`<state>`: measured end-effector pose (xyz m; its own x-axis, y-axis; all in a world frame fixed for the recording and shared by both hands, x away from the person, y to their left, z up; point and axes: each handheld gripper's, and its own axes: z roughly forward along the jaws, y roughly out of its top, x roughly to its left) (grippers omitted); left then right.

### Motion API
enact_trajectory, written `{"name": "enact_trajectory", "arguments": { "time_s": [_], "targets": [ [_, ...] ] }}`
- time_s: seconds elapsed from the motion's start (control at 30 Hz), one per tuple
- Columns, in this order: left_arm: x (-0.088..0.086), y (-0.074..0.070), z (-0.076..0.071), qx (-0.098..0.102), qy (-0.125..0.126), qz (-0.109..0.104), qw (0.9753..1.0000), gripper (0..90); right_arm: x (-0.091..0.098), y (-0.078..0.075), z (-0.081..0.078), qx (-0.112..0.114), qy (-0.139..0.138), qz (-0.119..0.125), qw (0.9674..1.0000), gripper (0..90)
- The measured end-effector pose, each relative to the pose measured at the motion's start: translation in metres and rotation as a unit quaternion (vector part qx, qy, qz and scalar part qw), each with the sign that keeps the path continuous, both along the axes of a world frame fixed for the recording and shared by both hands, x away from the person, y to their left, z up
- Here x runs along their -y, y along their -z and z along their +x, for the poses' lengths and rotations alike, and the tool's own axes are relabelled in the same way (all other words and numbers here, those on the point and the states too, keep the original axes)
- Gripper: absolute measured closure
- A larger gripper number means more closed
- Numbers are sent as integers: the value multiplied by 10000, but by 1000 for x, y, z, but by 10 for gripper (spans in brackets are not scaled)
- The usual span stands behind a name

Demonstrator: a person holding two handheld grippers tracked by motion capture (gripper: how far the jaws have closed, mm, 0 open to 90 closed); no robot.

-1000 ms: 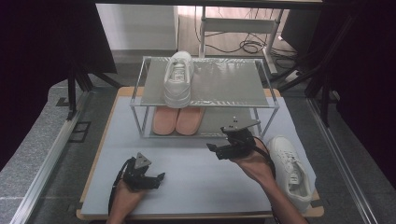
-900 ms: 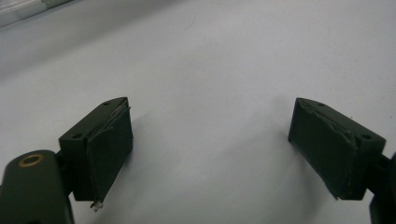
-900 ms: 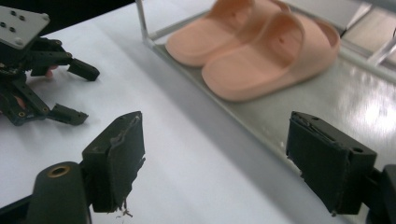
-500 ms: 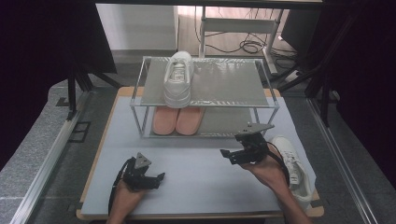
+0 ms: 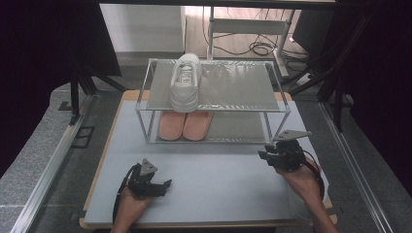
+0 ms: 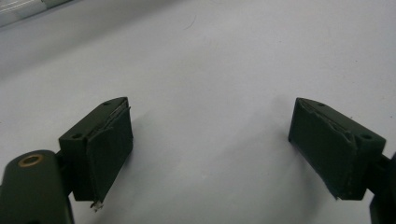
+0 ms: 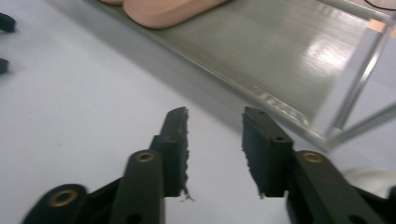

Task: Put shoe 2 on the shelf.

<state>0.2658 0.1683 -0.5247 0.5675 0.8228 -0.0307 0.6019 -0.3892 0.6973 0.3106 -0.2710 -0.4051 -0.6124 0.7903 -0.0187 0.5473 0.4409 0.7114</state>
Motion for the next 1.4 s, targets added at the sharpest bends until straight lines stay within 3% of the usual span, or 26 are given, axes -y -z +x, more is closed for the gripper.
{"name": "enact_trajectory", "arguments": {
  "time_s": [0.2,0.43,0.8,1.4],
  "targets": [
    [0,0,0,-3,14,20,10000,137,20,-2,0,-9,286,-17,9996,740],
    [0,0,0,-9,5,13,10000,137,55,-3,1,-99,733,-56,9972,899],
    [0,0,0,-11,3,13,10000,137,98,5,-2,-185,1391,-186,9899,900],
    [0,0,0,-8,3,14,10000,137,138,36,-17,-486,1893,-169,9806,900]
  ]
}}
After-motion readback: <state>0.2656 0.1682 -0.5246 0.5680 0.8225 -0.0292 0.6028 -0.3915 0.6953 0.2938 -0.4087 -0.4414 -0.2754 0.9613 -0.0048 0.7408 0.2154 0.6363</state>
